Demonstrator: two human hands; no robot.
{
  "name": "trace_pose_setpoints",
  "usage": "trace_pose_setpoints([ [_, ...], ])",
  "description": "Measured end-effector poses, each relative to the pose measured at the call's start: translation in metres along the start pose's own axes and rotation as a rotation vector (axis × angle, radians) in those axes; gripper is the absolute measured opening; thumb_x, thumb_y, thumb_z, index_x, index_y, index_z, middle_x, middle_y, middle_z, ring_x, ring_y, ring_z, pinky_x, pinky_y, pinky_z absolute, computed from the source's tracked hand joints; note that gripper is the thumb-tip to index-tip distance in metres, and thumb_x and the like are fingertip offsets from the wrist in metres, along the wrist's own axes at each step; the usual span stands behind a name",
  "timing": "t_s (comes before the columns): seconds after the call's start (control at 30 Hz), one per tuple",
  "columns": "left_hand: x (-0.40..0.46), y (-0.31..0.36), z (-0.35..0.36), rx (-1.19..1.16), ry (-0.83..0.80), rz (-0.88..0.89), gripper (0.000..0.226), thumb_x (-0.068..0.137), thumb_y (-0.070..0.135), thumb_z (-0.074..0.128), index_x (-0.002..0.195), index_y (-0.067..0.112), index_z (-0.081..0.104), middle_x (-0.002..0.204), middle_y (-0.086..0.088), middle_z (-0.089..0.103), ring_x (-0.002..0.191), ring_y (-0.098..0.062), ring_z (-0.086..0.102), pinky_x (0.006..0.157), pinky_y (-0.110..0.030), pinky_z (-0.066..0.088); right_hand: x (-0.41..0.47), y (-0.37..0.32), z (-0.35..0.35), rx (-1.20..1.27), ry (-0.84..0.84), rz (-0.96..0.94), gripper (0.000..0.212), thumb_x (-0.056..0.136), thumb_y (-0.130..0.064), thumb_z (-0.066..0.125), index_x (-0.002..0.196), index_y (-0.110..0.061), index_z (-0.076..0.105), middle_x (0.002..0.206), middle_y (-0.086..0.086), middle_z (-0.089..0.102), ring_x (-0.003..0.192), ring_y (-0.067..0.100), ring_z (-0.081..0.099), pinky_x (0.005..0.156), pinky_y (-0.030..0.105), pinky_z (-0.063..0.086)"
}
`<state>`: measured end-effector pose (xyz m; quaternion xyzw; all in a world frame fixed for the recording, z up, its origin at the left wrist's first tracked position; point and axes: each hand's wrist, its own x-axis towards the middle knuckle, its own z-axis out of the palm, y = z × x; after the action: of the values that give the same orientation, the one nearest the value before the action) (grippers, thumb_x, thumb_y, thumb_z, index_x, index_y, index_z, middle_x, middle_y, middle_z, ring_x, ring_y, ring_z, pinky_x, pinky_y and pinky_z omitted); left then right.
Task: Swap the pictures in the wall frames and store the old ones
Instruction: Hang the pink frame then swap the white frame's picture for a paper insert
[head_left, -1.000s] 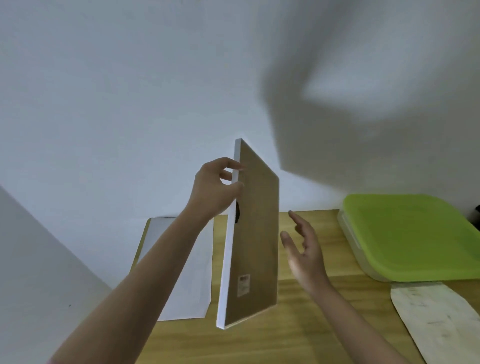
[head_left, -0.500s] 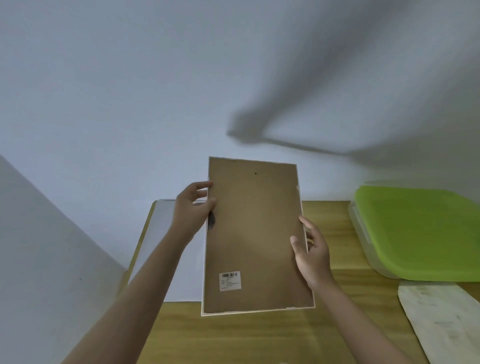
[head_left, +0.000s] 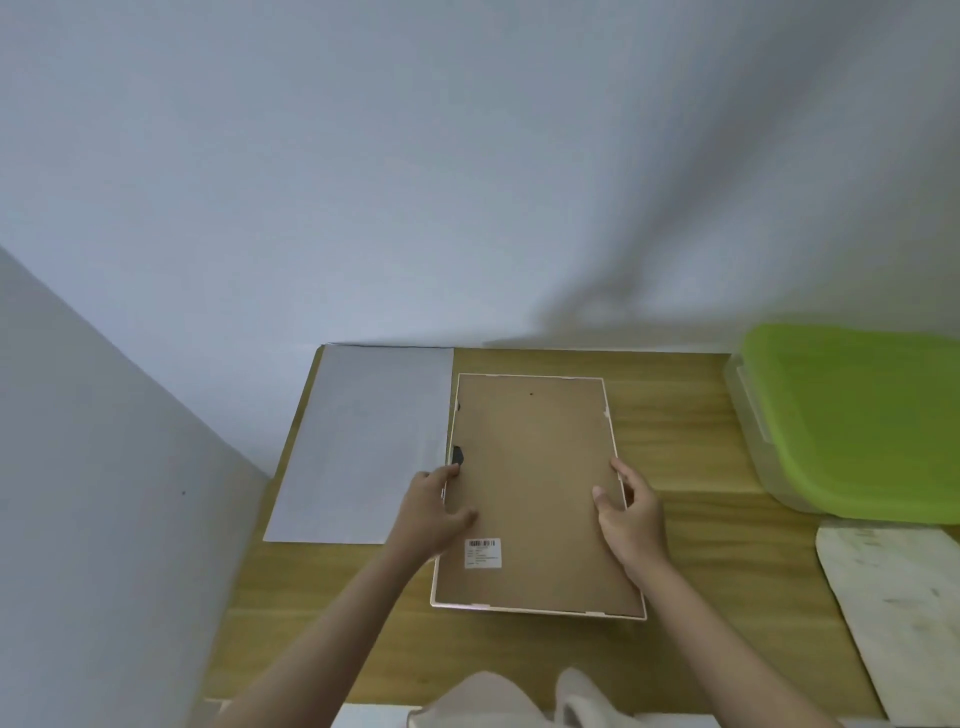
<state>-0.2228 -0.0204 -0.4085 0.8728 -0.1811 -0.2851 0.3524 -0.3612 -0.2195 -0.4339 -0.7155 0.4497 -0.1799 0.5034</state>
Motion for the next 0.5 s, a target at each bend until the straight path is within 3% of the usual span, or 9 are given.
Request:
trace_pose_setpoints([
  [0.07, 0.005, -0.001, 0.004, 0.023, -0.022, 0.011, 0.067, 0.081, 0.024, 0.068, 0.14, 0.017, 0.037, 0.126, -0.004, 0.043, 0.1, -0.014, 0.046, 0.089, -0.022, 0.04, 0.001, 0.003, 0.0, -0.058, -0.001, 0.002, 0.05, 0.082, -0.006, 0.066, 0.131, -0.011, 0.054, 0.124, 0.015, 0.055, 0.122, 0.025, 0.047, 0.107, 0.033, 0.036],
  [0.2, 0.012, 0.001, 0.011, 0.065, -0.016, 0.03, 0.069, 0.082, 0.024, 0.065, 0.142, 0.016, 0.033, 0.127, -0.005, 0.041, 0.096, -0.012, 0.044, 0.085, -0.019, 0.038, 0.005, 0.002, -0.001, -0.17, -0.029, 0.028, 0.056, 0.082, -0.015, 0.068, 0.135, -0.016, 0.049, 0.119, 0.017, 0.045, 0.116, 0.028, 0.044, 0.101, 0.024, 0.03],
  [0.4, 0.019, 0.002, 0.016, 0.164, 0.042, 0.022, 0.066, 0.08, 0.03, 0.065, 0.139, 0.02, 0.037, 0.123, -0.005, 0.042, 0.117, -0.024, 0.038, 0.091, -0.031, 0.041, 0.013, 0.001, -0.001, -0.291, -0.096, 0.028, 0.062, 0.082, -0.021, 0.068, 0.139, -0.018, 0.044, 0.121, 0.017, 0.039, 0.119, 0.034, 0.04, 0.11, 0.037, 0.027],
  [0.5, 0.02, 0.002, 0.017, 0.164, 0.03, 0.006, 0.065, 0.08, 0.03, 0.067, 0.138, 0.019, 0.039, 0.119, -0.005, 0.039, 0.114, -0.024, 0.041, 0.092, -0.033, 0.045, 0.011, 0.003, -0.004, -0.318, -0.127, 0.006, 0.067, 0.081, -0.023, 0.07, 0.141, -0.018, 0.041, 0.12, 0.015, 0.038, 0.119, 0.032, 0.039, 0.11, 0.036, 0.028],
])
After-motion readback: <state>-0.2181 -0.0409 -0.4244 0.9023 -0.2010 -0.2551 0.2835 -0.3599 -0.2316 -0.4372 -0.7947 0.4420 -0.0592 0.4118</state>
